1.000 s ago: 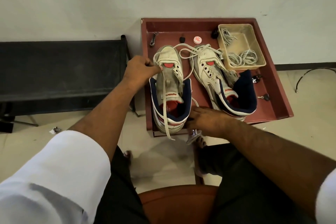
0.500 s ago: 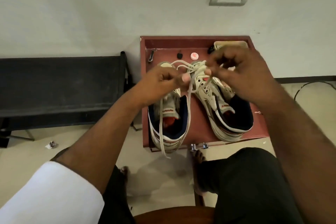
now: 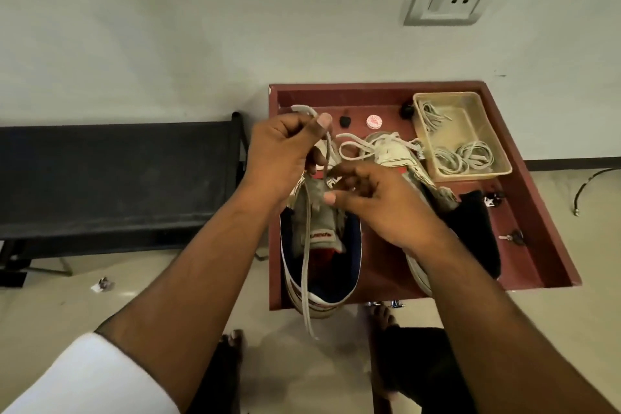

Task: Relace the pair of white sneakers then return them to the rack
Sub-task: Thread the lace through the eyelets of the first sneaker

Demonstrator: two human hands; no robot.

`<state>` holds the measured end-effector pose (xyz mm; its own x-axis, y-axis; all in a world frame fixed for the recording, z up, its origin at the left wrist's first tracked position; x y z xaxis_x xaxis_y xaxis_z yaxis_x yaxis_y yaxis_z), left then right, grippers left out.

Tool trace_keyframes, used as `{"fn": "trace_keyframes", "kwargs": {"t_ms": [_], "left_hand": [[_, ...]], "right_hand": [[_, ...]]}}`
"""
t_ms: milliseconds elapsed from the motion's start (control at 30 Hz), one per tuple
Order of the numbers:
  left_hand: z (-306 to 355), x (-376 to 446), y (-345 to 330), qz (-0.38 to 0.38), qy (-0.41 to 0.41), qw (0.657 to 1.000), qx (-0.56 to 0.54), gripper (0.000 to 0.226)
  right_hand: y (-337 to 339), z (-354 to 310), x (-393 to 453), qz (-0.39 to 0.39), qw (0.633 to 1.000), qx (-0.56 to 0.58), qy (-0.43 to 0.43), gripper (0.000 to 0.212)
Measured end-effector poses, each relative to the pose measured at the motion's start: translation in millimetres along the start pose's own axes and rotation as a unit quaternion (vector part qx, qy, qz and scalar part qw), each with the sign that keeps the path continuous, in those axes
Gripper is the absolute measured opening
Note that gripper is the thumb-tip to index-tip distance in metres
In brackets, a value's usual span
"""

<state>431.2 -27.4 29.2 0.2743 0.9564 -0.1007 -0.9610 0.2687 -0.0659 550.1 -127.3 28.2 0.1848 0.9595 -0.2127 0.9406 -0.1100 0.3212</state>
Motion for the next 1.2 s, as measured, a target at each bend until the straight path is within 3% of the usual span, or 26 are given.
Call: {"fn": "trace_keyframes", "kwargs": {"t_ms": [67,167,233,333,467,567,633,700,767,833,933,1067,1200], "left_hand": [[2.6,4.5,-4.4,0.003,-0.01,1.0,-0.009,0.025],[8.1,8.9,-9.0,-0.006,-0.029,0.999,-0.012,0.021],[8.5,9.8,-12.4,-0.017,-0.031,0.999,-0.013,0.019],[9.1,10.4,-15.3,-0.011,-0.049,0.999,-0.013,0.019],[13.8,26.6,11.5,0.134,-0.09,0.986,-0.044,0.02],[8.6,37.2,32.8,0.188,-0.111,0.976,0.001,0.024],[-4.8,40.1,35.5,0.16,-0.071,0.981,0.079,0.032],[-16.8,39.7,33.6,0.113,-0.038,0.972,0.203,0.044],[-18.5,37.8,28.7,0.069,-0.04,0.948,0.309,0.047],[-17.3,37.4,22.4,0.043,-0.045,0.942,0.329,0.036],[-19.9,37.0,13.2,0.0,-0.031,0.949,0.315,0.019],[-37.9,32.1,-2.0,-0.149,0.006,0.888,0.434,0.013],[-52.9,31.3,-6.3,-0.188,0.024,0.854,0.485,0.015]], "right_hand": [[4.3,10.4,14.1,0.035,0.999,-0.022,0.008,0.019],[16.1,21.9,27.1,0.148,0.989,-0.031,0.0,0.036],[15.7,24.9,34.3,0.166,0.985,-0.048,0.003,0.039],[5.1,29.4,44.6,0.122,0.984,-0.133,0.004,0.011],[10.2,44.5,46.6,0.118,0.968,-0.221,-0.024,0.028],[16.9,49.5,45.2,0.136,0.964,-0.227,-0.04,0.022],[14.6,53.2,46.2,0.15,0.967,-0.2,-0.054,0.015],[10.8,53.2,47.1,0.179,0.981,-0.013,-0.068,0.016],[13.5,47.7,47.6,0.229,0.951,0.197,-0.068,0.017],[20.7,43.8,47.6,0.269,0.914,0.296,-0.07,0.017],[24.5,49.9,48.1,0.266,0.909,0.305,-0.103,0.009],[12.0,55.8,49.9,0.197,0.93,0.289,-0.112,0.018],[4.6,57.9,51.6,0.172,0.948,0.243,-0.115,0.019]]}}
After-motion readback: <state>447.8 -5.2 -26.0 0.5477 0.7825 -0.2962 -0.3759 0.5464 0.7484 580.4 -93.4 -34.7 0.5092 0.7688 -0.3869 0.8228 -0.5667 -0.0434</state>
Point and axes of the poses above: each hand's wrist, its own x-axis towards the middle knuckle, its own y-axis out of the back of the hand, z = x × y, the point moved 4 cm from there along x, towards the middle knuckle, and after that the axes turned 3 degrees about z, right-handed, at the moved point
